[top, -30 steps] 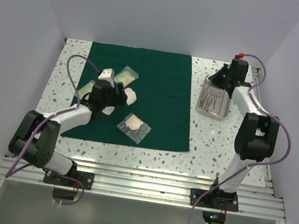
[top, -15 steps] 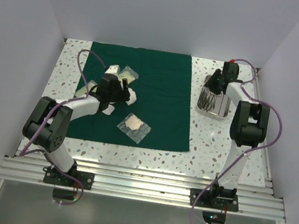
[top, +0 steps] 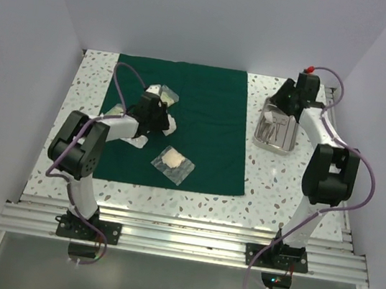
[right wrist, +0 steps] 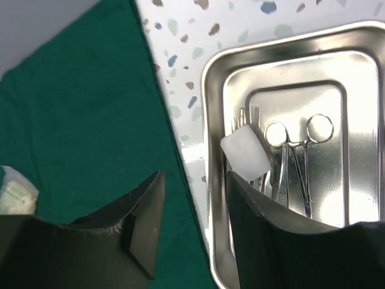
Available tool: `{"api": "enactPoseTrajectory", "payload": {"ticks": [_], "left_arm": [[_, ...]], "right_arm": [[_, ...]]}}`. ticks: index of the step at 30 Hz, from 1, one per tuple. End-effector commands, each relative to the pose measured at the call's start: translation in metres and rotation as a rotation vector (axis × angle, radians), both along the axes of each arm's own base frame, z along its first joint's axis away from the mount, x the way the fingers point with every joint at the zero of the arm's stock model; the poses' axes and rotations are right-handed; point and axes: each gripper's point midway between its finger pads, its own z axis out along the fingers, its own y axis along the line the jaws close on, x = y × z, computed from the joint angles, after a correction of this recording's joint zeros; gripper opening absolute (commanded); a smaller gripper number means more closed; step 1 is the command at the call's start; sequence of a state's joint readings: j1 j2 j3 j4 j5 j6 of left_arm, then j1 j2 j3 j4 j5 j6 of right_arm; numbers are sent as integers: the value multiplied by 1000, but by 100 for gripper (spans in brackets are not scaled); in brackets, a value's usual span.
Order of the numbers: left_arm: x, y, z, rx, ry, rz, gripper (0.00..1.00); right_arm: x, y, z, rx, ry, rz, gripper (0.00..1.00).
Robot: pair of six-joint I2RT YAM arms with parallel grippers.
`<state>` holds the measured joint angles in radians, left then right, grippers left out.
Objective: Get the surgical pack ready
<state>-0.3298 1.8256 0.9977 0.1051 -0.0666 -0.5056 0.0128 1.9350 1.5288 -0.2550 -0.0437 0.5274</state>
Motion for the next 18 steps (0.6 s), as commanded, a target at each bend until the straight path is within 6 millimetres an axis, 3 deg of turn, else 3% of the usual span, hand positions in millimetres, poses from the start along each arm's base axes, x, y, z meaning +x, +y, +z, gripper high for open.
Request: {"api": "enactPoseTrajectory", "payload": {"ticks": [1,7,10,15,16,18], "left_arm": [[10,-6,2,-3,-4,-6,54],[14,-10,-1,-11,-9,-22,17],[16,-10,6,2,-30,-42,0],[6,-14,28,-35,-87,-80,0],[2,-22,42,-73,-117,-120,0],[-4,-26,50,-109,-156,-154,0]], "right_arm": [[1,4,56,9,-144,19,49],[-10,26,71,38,-171,79,46],[-17,54,68,61,-164,159,45],[-39,122,44,125,-112,355,47],[-40,132,44,138,-123,382,48],[-49,156,32,174,-101,432,53]]}}
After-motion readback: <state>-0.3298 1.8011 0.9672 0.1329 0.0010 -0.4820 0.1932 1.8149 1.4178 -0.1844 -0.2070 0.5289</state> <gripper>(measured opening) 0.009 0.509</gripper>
